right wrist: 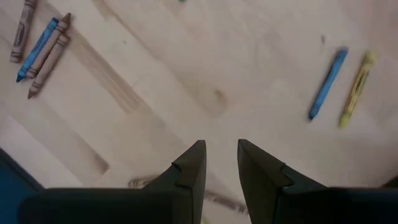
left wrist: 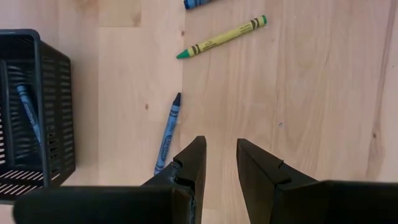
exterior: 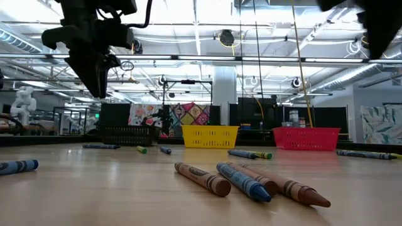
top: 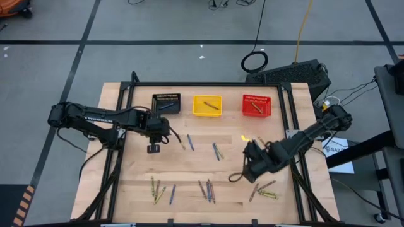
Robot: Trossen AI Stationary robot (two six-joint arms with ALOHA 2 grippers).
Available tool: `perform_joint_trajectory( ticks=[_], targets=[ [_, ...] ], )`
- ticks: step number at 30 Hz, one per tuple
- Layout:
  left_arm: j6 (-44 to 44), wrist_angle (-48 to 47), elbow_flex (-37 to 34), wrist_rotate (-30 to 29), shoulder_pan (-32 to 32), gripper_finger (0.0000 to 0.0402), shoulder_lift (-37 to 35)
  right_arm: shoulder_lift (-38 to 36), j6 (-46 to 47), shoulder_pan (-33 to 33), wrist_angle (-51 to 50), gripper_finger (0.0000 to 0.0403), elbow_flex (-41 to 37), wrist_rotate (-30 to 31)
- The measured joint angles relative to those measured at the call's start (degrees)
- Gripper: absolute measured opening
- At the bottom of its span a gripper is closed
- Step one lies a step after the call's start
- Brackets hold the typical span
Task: Sort crayons
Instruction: Put the green crayon into the red bin
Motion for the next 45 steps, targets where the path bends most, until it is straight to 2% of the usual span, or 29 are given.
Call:
perform_joint_trajectory(
  ticks=[7,11,19,26,29,33,45],
  targets=[
    [0.0,0.0,0.0,0.0,0.0,0.0086,0.0,0.0,14.4,6.4,-0.9,0.0080,0.0,1.5],
    [0.1,0.0,0.0,0.0,0.0,0.0086,0.0,0.7,19.1,8.6,-0.9,0.0080,0.0,1.5],
    [0.1,0.3,0.0,0.0,0.0,0.0086,0.0,4.6,13.6,12.0,-0.4,0.0080,0.0,1.3],
    [0.1,0.3,0.0,0.0,0.0,0.0086,0.0,9.3,3.7,14.0,-0.4,0.0080,0.0,1.1],
    [0.1,0.3,0.0,0.0,0.0,0.0086,0.0,11.0,1.3,14.2,-0.4,0.0080,0.0,-2.7],
    [0.1,0.3,0.0,0.0,0.0,0.0086,0.0,12.0,0.2,14.5,-0.2,0.0075,0.0,-7.6],
    [0.1,0.3,0.0,0.0,0.0,0.0086,0.0,11.8,2.9,15.9,-2.2,0.0046,0.0,-7.4]
  ],
)
